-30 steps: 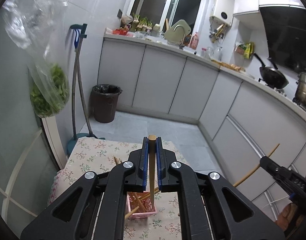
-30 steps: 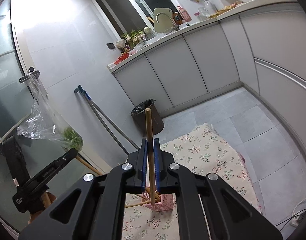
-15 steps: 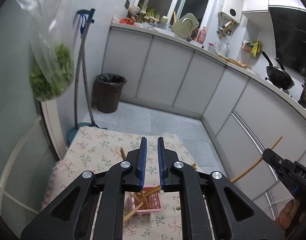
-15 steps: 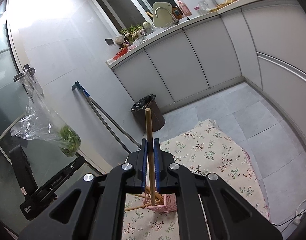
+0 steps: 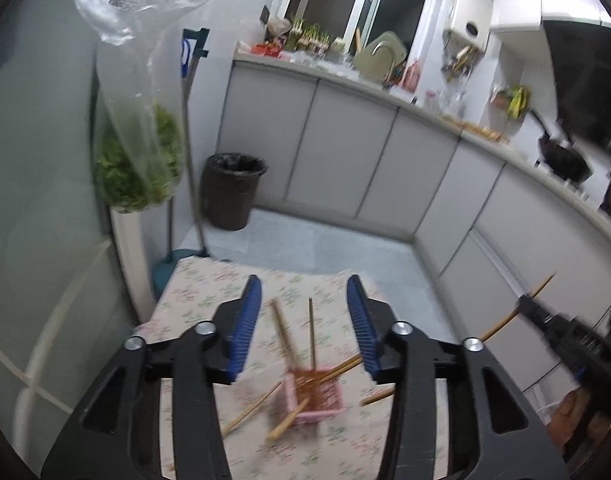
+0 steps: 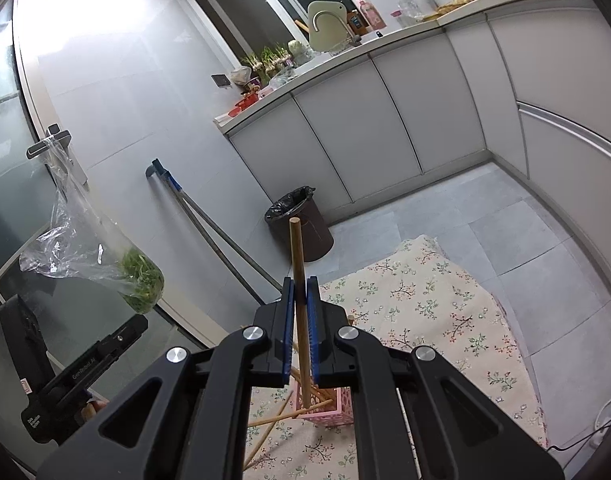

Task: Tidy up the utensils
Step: 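Swing the open left tool down to a loose chopstick on the cloth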

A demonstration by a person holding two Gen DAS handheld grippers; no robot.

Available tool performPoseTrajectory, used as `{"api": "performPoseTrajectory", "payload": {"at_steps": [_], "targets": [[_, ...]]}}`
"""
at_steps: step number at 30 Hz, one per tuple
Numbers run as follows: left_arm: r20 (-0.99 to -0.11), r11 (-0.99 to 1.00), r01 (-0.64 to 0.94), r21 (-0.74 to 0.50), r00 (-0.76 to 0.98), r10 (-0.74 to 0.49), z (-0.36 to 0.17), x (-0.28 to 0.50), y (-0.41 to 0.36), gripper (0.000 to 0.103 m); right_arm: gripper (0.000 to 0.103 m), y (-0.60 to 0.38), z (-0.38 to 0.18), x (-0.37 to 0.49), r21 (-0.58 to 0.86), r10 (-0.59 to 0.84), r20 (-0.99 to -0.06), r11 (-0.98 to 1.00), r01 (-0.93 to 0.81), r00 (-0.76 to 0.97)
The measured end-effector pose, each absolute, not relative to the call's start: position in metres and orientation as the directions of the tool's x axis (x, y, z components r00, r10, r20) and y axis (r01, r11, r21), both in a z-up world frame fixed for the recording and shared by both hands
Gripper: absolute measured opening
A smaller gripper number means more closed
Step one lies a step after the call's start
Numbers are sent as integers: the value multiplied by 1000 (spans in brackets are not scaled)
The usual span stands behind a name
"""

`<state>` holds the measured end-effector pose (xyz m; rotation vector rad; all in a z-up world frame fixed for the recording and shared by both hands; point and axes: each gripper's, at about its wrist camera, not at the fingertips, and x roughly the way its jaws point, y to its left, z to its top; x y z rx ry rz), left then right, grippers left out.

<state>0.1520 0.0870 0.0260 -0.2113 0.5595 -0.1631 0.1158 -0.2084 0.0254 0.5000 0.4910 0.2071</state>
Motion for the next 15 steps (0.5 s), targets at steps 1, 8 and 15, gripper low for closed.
{"api": "performPoseTrajectory", "payload": {"at_steps": [1,8,15], "targets": [[-535,973,83,-217,823,-189,24,154,90,48,7,-209,26,115,504,306,-397,861,-74,865],[-834,976,-89,-199,538,-121,-85,168,145,81,7,-211,30,107,522,331,-382,848,-94,863],[-968,972,-197,-131,238,-82,-202,182,168,33,7,-213,27,107,556,371,-386,824,-108,844]]}}
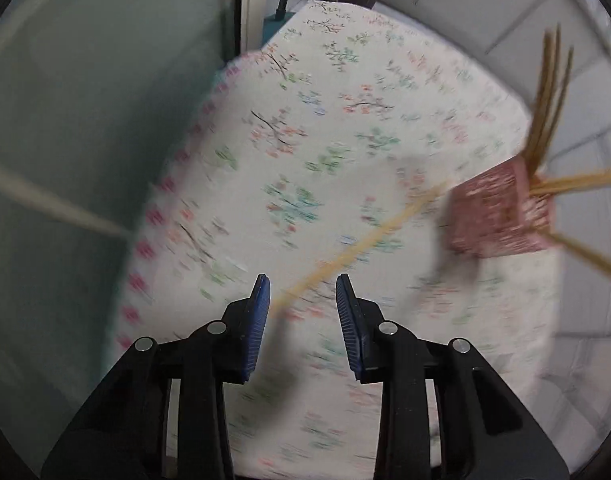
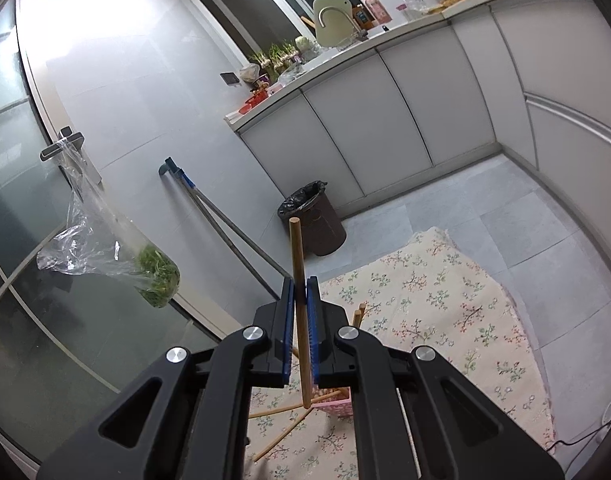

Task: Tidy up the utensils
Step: 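Swing the open left tool down to a loose chopstick on the cloth, then close the left tool on the loose chopstick, then lift the chopstick with the left tool above the pink holder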

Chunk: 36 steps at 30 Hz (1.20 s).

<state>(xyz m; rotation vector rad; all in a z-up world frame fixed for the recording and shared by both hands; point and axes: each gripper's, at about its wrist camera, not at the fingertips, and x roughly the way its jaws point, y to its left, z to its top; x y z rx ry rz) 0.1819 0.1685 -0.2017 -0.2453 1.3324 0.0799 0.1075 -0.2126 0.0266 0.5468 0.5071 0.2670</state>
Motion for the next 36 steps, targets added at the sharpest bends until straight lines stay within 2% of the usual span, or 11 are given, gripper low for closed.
{"api": "performPoseTrajectory", "payload": {"at_steps": [6,12,14,15,18,20,27,36], "targets": [[-991,1000,5,6,132,6,-239,185,140,35,7,-220,26,105,562,370,-386,821,-103,845],[-994,998,40,42,101,38,-267,186,138,36,7,-227,22,106,568,368,-396,818,-90,841],[-993,999,45,9,115,4,-266,186,141,27,7,-229,20,106,576,372,-402,813,-85,836],[-993,999,47,-5,120,-11,-266,186,142,19,7,-229,19,107,581,375,-404,810,-83,834],[-993,998,64,-8,120,-16,-264,183,144,7,7,-231,17,105,588,378,-406,805,-79,832],[-991,997,69,18,130,9,-259,177,145,7,7,-234,18,102,592,380,-403,802,-79,832],[-949,998,60,30,316,9,-183,139,148,6,8,-240,26,91,603,393,-374,791,-102,840],[-760,1000,-13,-20,649,-7,-51,106,146,6,8,-232,29,92,598,412,-372,792,-125,832]]}}
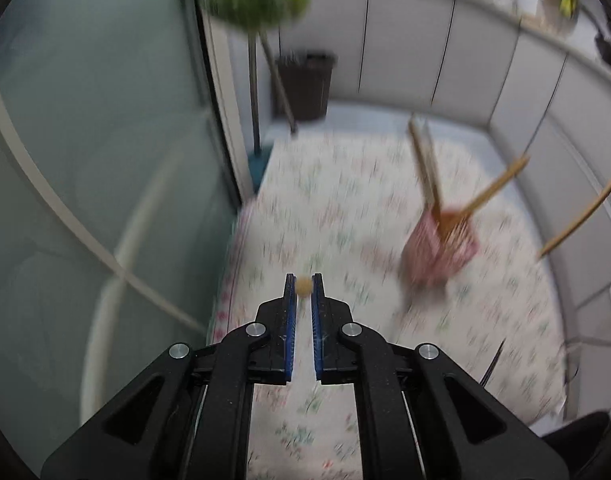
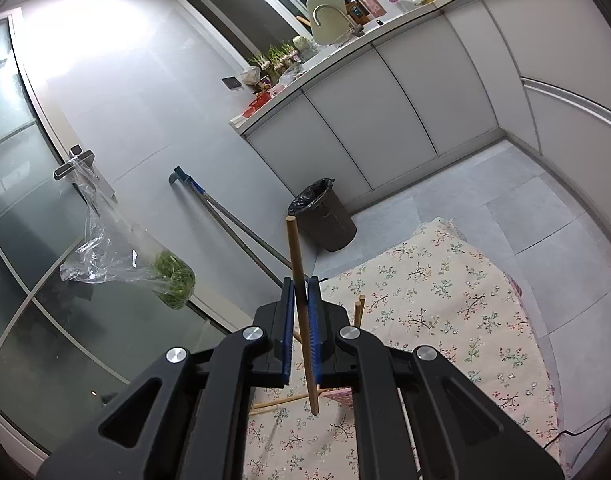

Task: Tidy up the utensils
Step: 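Lift the chopstick with the left tool above the pink holder, then open the left tool to drop the chopstick into the pink holder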

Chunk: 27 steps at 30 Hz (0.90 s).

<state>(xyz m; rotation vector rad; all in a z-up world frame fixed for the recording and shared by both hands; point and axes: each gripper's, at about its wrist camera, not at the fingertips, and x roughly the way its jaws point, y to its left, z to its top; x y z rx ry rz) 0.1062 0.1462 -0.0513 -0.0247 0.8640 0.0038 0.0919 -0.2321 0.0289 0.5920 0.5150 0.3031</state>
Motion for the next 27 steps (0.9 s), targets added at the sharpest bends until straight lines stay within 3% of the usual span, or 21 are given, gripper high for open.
{"api": "performPoseTrajectory", "payload": {"at_steps": [13,19,23,27], "targets": [[-505,979,177,-103,838,-205,65,82,94,6,8,-215,33,97,556,397,-371,819,-142,839],[-552,955,259,-143,780,-294,51,125,56,6,8,-224,23,112,563,376,-402,821,-99,835],[-633,938,285,-196,694,-343,11,162,31,7,8,-232,17,122,567,360,-418,821,-70,834],[-658,939,289,-185,673,-337,-15,178,16,9,8,-235,11,132,572,353,-430,818,-51,831]]}}
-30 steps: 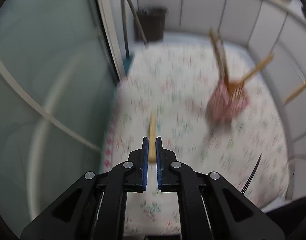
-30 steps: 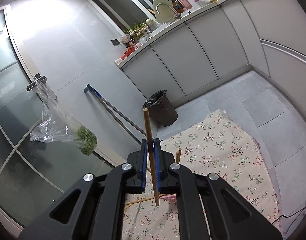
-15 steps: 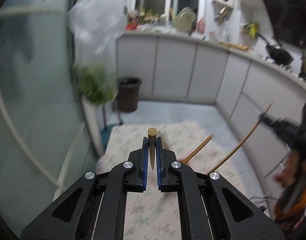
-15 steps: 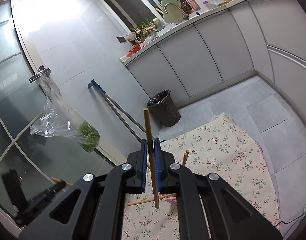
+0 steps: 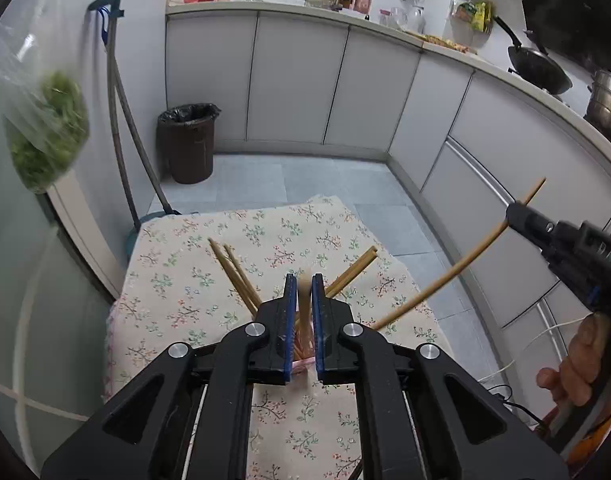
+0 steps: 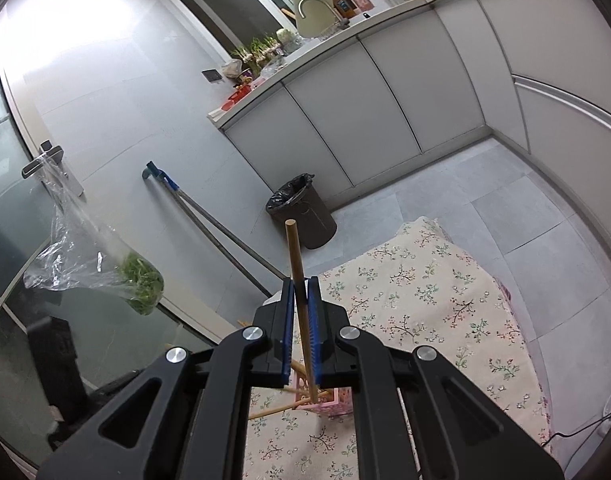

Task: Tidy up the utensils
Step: 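Open the left tool to drop the chopstick into the pink holder, then pull both open tools back from the pink holder toward the black chopsticks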

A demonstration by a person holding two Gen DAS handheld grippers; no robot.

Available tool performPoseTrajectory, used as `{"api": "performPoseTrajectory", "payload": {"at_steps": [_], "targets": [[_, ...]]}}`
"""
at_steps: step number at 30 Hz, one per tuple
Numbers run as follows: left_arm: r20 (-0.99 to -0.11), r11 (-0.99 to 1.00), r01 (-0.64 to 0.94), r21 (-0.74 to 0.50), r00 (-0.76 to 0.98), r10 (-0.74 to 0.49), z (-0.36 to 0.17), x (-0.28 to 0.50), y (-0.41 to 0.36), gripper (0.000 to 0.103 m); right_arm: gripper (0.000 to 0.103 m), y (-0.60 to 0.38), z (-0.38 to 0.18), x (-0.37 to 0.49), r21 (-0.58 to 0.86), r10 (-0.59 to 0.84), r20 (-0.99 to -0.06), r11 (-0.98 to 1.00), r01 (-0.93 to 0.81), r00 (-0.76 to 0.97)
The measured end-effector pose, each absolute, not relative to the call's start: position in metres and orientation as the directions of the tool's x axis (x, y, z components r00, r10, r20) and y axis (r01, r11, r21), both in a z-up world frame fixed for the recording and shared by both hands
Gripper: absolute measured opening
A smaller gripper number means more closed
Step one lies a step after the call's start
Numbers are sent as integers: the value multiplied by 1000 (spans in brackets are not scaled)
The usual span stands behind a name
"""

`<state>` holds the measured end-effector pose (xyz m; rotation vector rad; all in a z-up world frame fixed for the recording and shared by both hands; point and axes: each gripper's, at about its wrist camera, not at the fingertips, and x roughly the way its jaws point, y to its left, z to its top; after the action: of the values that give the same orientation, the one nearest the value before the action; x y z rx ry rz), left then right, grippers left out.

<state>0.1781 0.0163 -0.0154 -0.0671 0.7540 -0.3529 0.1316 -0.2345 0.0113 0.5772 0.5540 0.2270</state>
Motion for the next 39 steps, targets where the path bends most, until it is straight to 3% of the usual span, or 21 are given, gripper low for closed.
{"api": "performPoseTrajectory", "payload": {"at_steps": [4,7,21,24,27,35,39], "targets": [[-622,933,263,-247,695,-361,-12,179,29,22,8,-232,10,136,567,344,-433,822,-45,833],[-584,925,235,-298,722,-371,-6,176,43,25,8,-226,9,138,555,333,-434,831,-43,837],[-580,923,190,-335,730,-361,-10,174,72,29,8,-178,-20,172,461,287,-515,887,-21,808],[-589,922,193,-335,722,-365,-14,175,72,32,11,-170,-30,180,448,297,-533,893,-33,792],[-596,923,193,-333,716,-364,-17,174,70,34,32,-165,-39,182,444,300,-548,895,-33,781],[-597,935,173,-310,730,-333,-20,169,66,45,33,-164,-34,168,388,256,-550,921,-28,795],[-593,951,160,-266,750,-292,-20,164,58,59,34,-161,-34,159,352,238,-558,936,-33,795]]}}
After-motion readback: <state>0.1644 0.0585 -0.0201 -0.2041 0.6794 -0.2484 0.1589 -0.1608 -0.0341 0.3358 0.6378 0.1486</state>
